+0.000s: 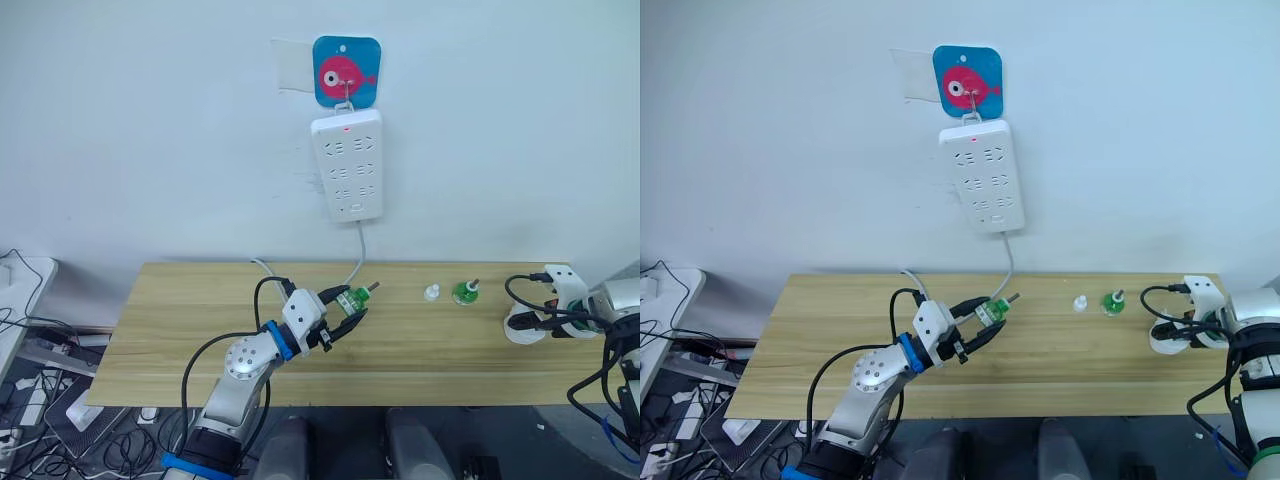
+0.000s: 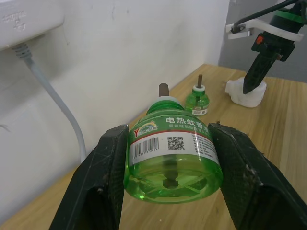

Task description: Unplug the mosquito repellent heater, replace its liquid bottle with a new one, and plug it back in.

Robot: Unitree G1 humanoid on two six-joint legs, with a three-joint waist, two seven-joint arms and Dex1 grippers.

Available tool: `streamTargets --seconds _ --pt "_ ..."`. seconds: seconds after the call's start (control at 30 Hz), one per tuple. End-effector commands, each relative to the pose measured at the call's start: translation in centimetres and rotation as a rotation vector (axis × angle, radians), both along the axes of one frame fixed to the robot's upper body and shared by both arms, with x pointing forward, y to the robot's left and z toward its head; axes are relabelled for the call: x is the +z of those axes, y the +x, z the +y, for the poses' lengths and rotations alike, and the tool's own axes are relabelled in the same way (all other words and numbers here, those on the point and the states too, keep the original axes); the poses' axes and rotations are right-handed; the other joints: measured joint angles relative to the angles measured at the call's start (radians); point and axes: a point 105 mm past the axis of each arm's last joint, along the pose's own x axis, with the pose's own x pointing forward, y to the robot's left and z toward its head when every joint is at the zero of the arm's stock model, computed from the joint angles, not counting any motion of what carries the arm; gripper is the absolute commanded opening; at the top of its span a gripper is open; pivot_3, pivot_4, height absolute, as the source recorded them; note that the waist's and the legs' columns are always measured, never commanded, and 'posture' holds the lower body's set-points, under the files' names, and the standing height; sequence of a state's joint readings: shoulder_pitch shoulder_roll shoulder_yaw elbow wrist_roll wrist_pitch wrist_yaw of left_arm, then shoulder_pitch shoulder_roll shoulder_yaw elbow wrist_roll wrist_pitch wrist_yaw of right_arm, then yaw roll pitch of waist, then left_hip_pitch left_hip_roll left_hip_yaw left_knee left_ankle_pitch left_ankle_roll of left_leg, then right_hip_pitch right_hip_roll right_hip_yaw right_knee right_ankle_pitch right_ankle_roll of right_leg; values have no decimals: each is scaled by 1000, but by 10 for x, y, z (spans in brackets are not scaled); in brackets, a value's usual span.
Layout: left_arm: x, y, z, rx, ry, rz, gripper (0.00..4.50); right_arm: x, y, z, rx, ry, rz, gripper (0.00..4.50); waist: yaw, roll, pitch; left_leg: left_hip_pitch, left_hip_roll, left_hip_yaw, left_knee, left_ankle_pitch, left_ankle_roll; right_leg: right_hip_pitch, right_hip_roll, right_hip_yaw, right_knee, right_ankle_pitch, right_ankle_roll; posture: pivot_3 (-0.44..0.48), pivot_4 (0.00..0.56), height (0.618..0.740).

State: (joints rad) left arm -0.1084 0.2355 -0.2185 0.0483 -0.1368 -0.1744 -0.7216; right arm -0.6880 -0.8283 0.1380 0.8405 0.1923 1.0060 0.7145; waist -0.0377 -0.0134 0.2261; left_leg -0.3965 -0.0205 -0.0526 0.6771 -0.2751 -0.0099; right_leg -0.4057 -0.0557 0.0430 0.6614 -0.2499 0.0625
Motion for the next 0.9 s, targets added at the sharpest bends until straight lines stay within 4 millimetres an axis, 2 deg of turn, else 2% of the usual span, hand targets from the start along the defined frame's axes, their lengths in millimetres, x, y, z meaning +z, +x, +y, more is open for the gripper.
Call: streamTargets --seconds 0.03,0.23,0.33,0.43,0.53,0.6,0.7,0.9 --pt "11 -3 -1 -6 -11 -39 2262 5 4 -6 -29 -6 -24 4474 3 0 2 0 0 0 0 0 0 0 0 0 0 0 0 29 262 740" --pt "11 -5 1 -11 0 -36 2262 -1 4 -3 -31 13 -20 4474 5 0 9 0 0 0 0 0 0 0 0 0 0 0 0 28 255 740" --pt "11 -4 1 -15 3 -37 2262 -3 3 -5 -32 12 -26 3876 5 0 9 0 0 0 0 0 0 0 0 0 0 0 0 25 252 740" --pt "10 -4 -1 -21 5 -35 2262 -2 2 -6 -31 22 -32 2967 5 -1 10 0 0 -1 0 0 0 0 0 -1 0 0 0 14 245 740" --pt "9 -5 -4 -38 6 -33 2262 5 3 -6 -5 32 -47 2968 5 -1 10 0 0 0 0 0 0 0 0 -1 0 0 0 7 238 740" --pt "9 -7 -5 -51 3 -35 2262 15 4 -8 9 45 -66 2968 5 0 10 -1 0 0 0 0 0 0 0 -1 0 0 0 4 235 740" --pt "13 -11 -6 -80 -7 -39 2262 42 4 -5 158 80 -115 2968 5 2 11 -1 0 0 0 0 0 -1 0 -1 -1 0 0 -13 226 740" --pt "25 -28 -11 -207 -8 -79 2262 93 -30 55 375 575 -66 2968 3 3 11 -2 2 -2 -1 0 0 -1 1 -3 -2 0 0 -33 215 740"
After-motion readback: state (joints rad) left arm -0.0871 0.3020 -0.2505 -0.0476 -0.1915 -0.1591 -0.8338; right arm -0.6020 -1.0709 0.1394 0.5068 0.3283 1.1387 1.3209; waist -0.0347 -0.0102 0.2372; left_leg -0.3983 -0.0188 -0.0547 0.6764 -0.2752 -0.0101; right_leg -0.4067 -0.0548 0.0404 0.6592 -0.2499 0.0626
